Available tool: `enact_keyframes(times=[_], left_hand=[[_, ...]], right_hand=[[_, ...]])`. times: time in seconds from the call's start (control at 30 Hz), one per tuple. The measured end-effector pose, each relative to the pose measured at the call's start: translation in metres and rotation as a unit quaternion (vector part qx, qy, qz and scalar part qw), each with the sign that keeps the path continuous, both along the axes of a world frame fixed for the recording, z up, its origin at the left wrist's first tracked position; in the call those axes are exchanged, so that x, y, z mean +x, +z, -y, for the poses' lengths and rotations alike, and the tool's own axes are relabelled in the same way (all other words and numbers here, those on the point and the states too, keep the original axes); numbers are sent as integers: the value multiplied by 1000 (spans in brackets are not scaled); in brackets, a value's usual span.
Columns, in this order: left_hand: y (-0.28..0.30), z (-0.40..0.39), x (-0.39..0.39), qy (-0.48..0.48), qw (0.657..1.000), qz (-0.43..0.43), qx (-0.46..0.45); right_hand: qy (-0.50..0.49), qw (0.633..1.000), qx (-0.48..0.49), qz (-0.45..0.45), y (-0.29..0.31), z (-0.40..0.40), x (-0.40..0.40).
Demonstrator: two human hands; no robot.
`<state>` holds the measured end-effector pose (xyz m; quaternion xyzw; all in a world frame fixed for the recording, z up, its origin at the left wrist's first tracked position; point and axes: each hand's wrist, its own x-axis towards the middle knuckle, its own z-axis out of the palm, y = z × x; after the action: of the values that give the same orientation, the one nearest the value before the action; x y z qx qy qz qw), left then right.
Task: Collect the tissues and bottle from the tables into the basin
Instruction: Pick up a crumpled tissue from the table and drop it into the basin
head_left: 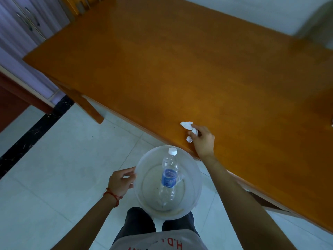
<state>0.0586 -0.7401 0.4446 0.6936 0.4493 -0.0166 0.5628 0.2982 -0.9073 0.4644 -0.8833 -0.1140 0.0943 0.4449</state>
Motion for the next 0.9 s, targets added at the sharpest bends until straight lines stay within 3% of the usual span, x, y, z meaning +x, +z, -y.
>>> enact_keyframes(times=[0.2,0.37,0.47,0.67,0.9], left_hand=[[-2,0,0,-9,1000,2,-9],[-3,-1,0,-20,1000,10,-20],[-3,-4,0,-13,999,14,-42],[-1,-7,-2,-30,997,25,-66],[-1,-8,-3,-111,992,42,-53]], right_hand=[[80,992,99,19,16,5,-71],[142,986,27,-88,1,14,-123],[148,985,-21,-87,-4,28,-134],[30,995,-93,-17,-6,69,-145],[-153,974,-45,-158,-20,110,-193]])
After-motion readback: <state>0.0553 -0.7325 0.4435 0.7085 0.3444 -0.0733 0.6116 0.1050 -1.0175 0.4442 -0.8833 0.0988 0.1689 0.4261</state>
